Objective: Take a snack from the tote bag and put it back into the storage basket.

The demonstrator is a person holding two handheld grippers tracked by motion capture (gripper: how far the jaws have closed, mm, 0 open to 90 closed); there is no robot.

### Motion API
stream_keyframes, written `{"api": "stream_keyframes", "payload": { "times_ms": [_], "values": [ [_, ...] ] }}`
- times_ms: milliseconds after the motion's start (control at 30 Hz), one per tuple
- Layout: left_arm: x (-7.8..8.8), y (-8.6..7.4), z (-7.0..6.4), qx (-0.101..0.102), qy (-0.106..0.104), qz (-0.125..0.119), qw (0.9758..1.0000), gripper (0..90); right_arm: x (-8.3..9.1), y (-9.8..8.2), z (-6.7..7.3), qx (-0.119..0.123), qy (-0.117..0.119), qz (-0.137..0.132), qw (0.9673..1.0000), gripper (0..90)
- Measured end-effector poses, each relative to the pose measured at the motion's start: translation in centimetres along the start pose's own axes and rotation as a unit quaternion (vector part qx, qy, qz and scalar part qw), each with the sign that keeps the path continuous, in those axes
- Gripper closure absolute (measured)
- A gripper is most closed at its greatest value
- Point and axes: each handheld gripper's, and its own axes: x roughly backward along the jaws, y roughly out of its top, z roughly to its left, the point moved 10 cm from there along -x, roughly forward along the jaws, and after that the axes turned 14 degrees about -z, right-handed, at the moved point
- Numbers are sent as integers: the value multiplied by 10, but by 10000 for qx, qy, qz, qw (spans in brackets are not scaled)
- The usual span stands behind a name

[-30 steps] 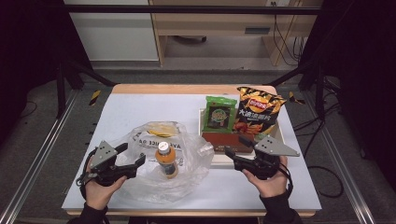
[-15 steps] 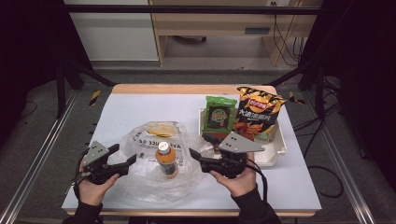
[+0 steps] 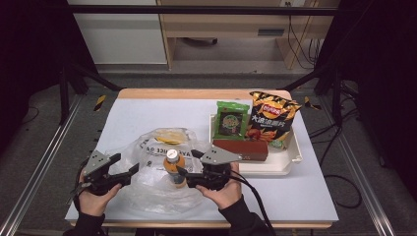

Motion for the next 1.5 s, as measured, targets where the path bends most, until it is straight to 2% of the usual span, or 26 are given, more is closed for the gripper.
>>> {"api": "stream_keyframes", "payload": {
  "times_ms": [567,967,1500],
  "values": [
    [-3,-7,2,-9,32,105,9999,214,-33,-34,6,124,2,347,9993,283],
    [-5,-9,2,-32,19,144,9999,213,-46,-44,7,71,-8,410,9991,292],
    [-5,-11,1,-25,19,176,9998,213,-44,-43,7,187,-87,507,9985,304]
  ]
}}
